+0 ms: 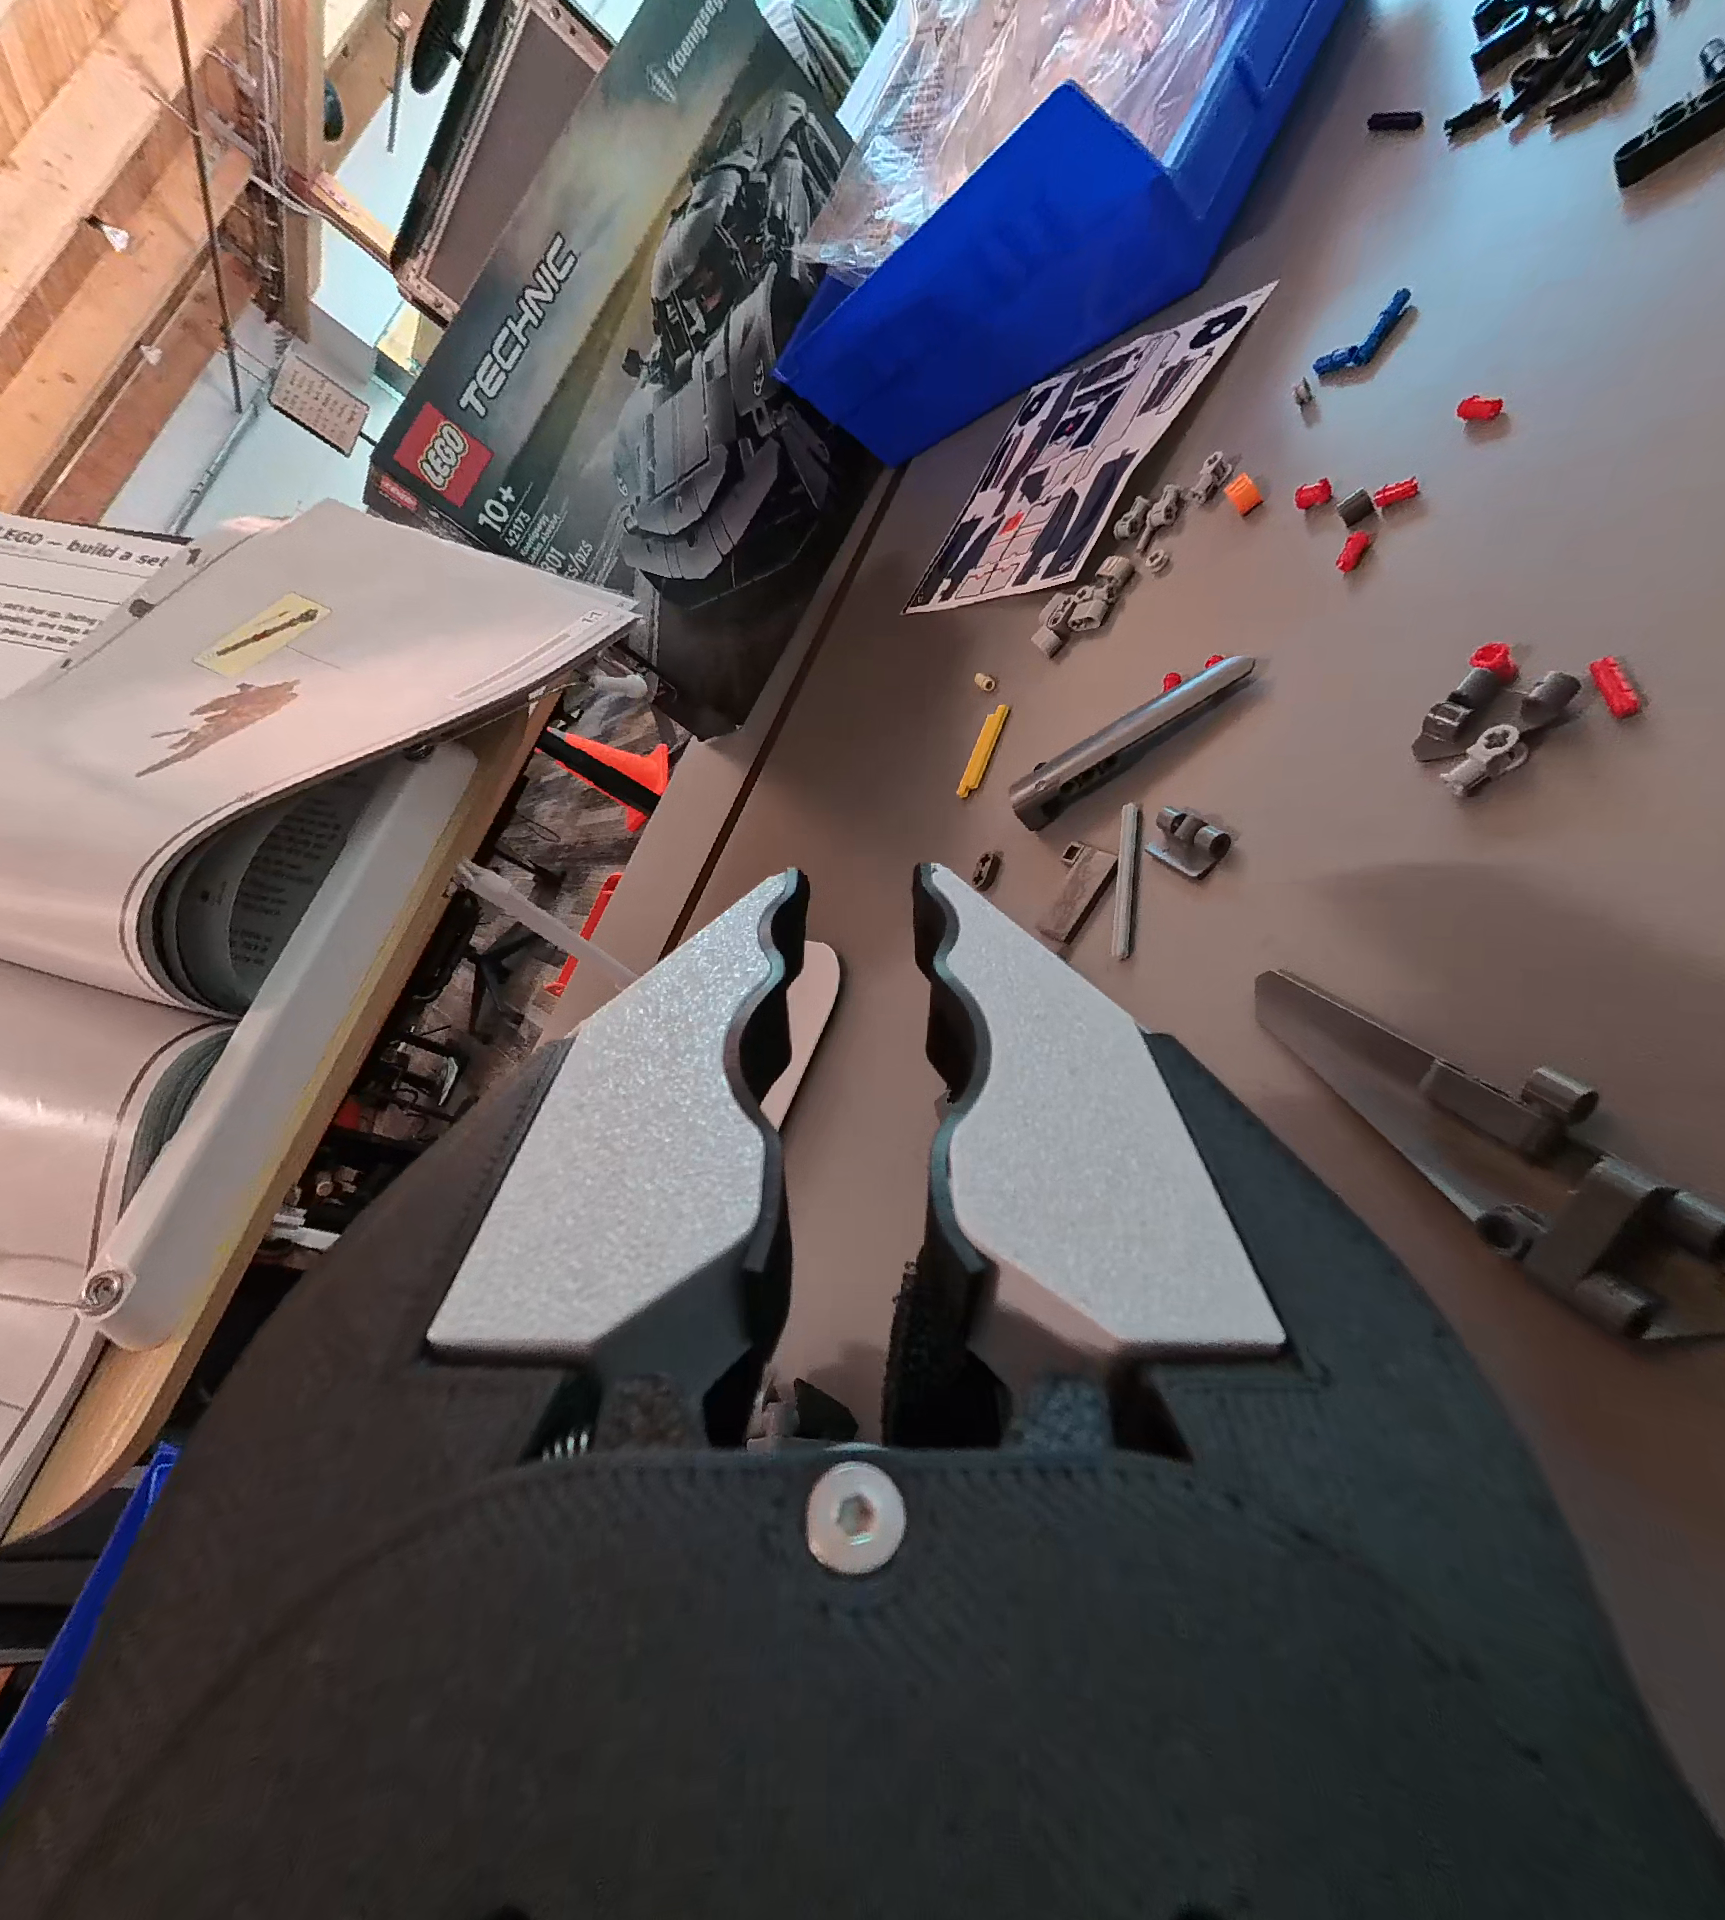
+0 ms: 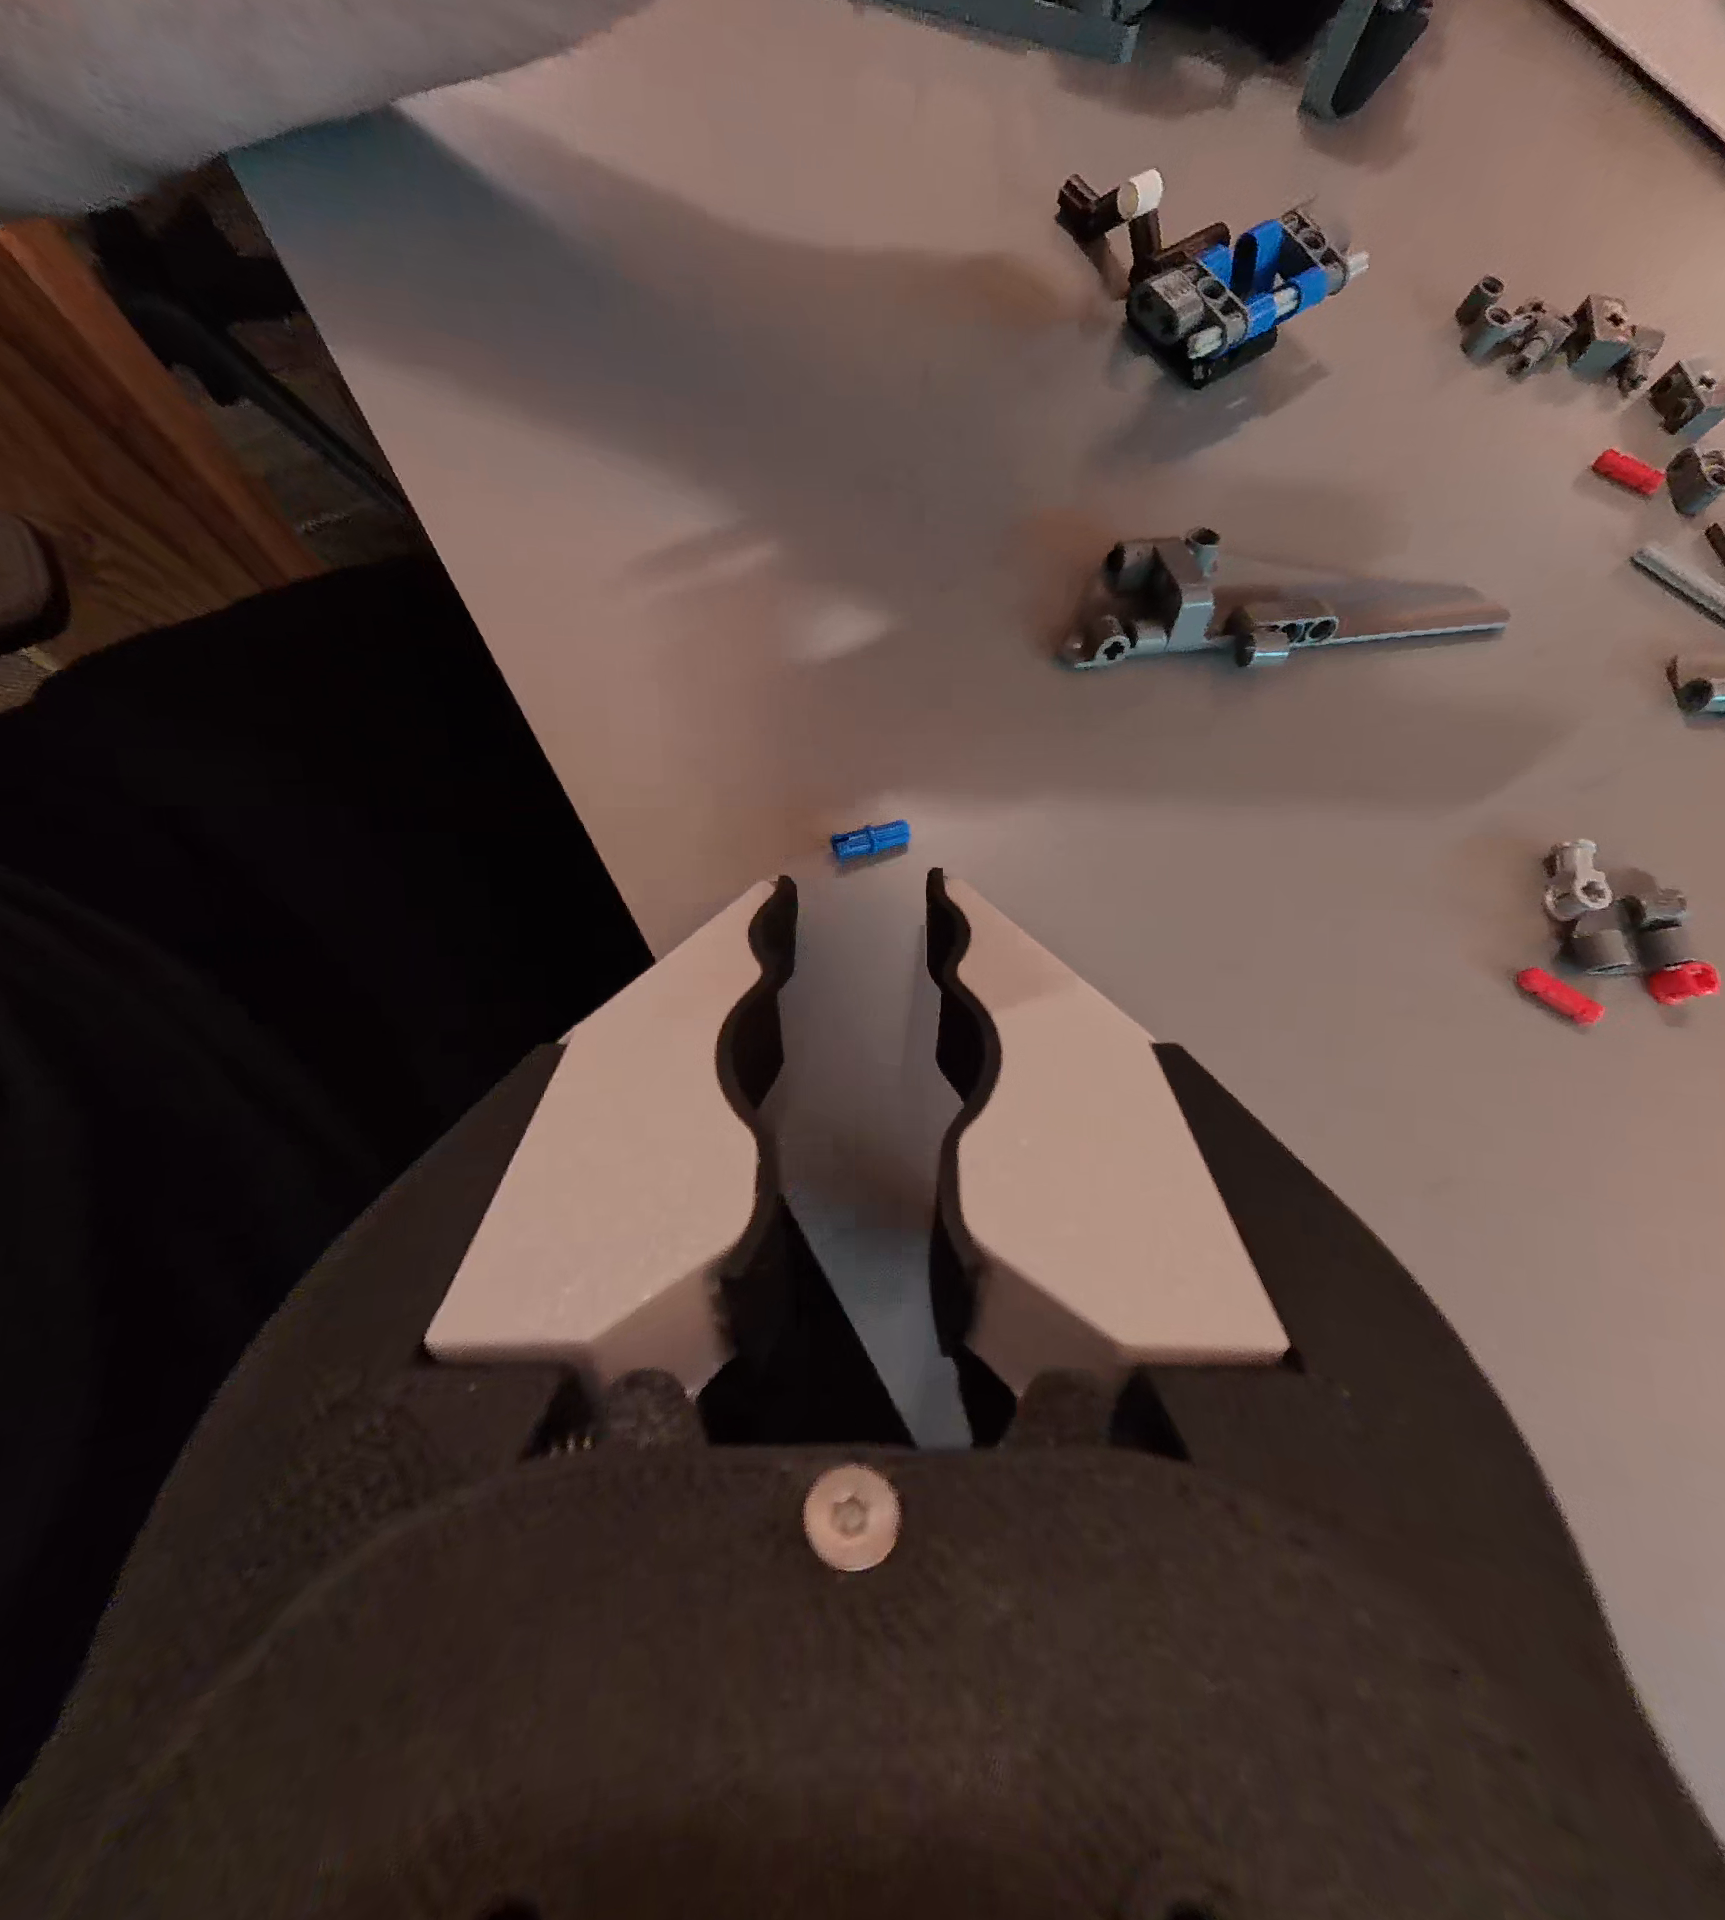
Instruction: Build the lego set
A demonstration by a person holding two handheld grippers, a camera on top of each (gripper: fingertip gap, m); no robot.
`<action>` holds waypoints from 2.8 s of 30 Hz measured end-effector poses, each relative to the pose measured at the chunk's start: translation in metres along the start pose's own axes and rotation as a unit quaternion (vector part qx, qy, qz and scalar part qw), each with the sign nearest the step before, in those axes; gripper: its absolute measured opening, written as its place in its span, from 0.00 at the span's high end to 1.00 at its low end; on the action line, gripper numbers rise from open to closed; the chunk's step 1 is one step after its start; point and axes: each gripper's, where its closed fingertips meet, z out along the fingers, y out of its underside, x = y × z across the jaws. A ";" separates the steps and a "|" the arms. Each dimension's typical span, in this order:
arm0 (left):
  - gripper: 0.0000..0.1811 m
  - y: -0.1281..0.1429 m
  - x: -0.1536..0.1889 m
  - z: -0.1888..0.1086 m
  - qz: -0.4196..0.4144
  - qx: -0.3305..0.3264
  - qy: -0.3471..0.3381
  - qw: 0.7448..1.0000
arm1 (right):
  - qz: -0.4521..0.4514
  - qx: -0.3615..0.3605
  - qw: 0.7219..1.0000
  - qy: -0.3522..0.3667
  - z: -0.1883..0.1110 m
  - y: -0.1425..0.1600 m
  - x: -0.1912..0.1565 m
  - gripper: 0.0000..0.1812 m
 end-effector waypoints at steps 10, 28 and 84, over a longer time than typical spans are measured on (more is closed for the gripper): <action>0.90 -0.004 0.001 -0.002 0.005 0.004 0.000 1.000 | -0.004 -0.005 1.000 0.004 0.022 -0.013 -0.007 0.90; 0.90 -0.008 0.002 -0.008 0.009 0.008 0.000 1.000 | -0.026 -0.002 1.000 -0.017 0.015 -0.007 -0.012 0.94; 1.00 -0.059 0.104 -0.088 0.125 0.168 0.094 0.973 | 0.130 0.269 0.932 -0.205 -0.048 -0.076 0.039 0.99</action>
